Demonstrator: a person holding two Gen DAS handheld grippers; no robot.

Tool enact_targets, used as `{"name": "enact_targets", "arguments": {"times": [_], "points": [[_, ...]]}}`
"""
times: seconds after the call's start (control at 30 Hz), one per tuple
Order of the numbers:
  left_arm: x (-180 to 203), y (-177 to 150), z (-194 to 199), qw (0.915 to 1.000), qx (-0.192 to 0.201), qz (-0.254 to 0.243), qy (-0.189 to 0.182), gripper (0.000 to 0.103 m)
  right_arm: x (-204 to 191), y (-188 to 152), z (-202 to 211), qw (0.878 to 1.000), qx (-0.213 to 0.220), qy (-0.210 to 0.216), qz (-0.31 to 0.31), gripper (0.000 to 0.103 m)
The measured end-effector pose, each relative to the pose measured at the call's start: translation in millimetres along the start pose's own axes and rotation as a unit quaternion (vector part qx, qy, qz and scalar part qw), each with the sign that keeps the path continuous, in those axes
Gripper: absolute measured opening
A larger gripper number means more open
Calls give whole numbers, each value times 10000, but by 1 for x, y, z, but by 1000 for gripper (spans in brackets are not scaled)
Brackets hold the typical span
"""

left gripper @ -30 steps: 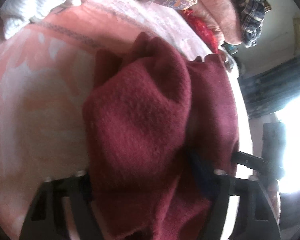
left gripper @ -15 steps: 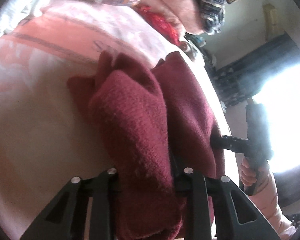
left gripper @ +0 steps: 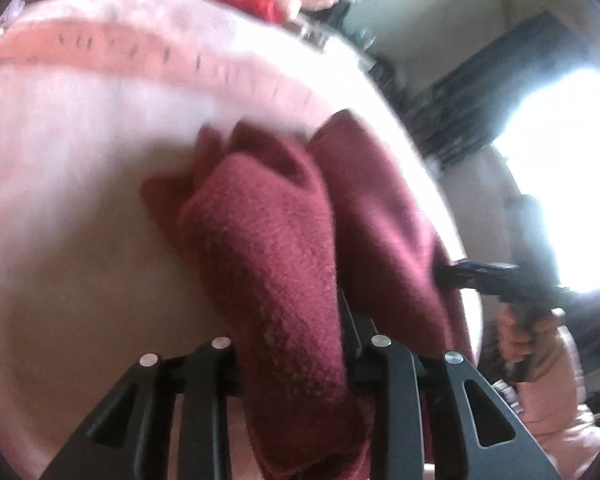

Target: Fold small clothes

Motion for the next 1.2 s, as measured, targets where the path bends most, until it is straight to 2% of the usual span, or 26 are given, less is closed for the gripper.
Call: {"name": "enact_targets", "arguments": {"times": [0.03,0.07,0.1,0.17,0.2,0.23,0.3,0.37,0.47,0.57,0.67,0.73,0.83,0.87,0.9,0.93,0.97,1.0,1.03,1.07,1.1,1.13,1.2], "points": [[-3,-8,-11,9999,-41,12,142,47,12,-9,-7,9998,40,144,-127,33],[-8,-16,-18,9998,64,89,190,51,18,-13,-8,9992,135,316,-224,33],[-10,-18,-19,9997,150,133,116,52,24,-16,-8,9981,238,475,-319,33],[-13,-15,-18,9995,151,277,7,52,24,-17,-8,9977,309,514,-313,36],[-13,-13,-14,9992,127,369,-3,53,22,-17,-7,9982,287,472,-219,39],[-13,-11,-7,9990,132,410,97,57,22,-18,-4,9987,257,413,-168,44],[-9,-6,9,9982,302,328,391,61,17,-17,7,9991,266,312,-114,47],[-5,3,25,9970,443,217,598,75,10,-14,23,9991,413,51,73,47],[3,22,53,9926,888,179,811,76,0,-6,35,9983,535,-66,223,47],[16,50,57,9915,1084,88,710,76,-9,11,35,9980,513,-175,313,48],[30,66,37,9945,864,-35,591,77,-14,25,28,9980,426,-293,376,48],[33,67,20,9970,541,-76,545,77,-17,34,20,9982,394,-331,318,48],[29,62,3,9963,226,-181,811,77,-18,42,12,9982,393,-382,259,49],[28,58,0,9957,197,-216,878,75,-18,43,10,9981,387,-402,257,49],[25,56,-2,9946,160,-246,995,61,-17,44,8,9980,388,-421,254,49],[22,54,-4,9940,133,-264,1049,37,-17,43,7,9980,395,-423,257,49],[18,55,-5,9948,129,-240,986,22,-17,43,7,9979,417,-410,263,49],[13,59,1,9957,267,-102,884,16,-17,42,8,9978,453,-407,272,49],[10,60,11,9933,563,-12,1011,10,-19,42,8,9975,472,-433,284,49],[6,59,22,9885,891,72,1220,10,-19,41,8,9973,483,-465,297,49],[4,57,27,9857,1042,122,1318,10,-19,41,7,9972,479,-493,291,49],[2,54,26,9843,1039,133,1424,10,-17,40,3,9974,451,-503,252,50],[-6,47,12,9845,785,130,1561,12,-11,39,-5,9979,390,-504,64,53]]}}
Point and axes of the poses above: each gripper's, at about its wrist camera, not at the fingertips, and z roughly against the way its jaws point, x to its right, y to its top, the point moved 1 cm from there along -z, roughly the way its jaws point, and after that the axes turned 1 degree about y, right-handed, at the moved point
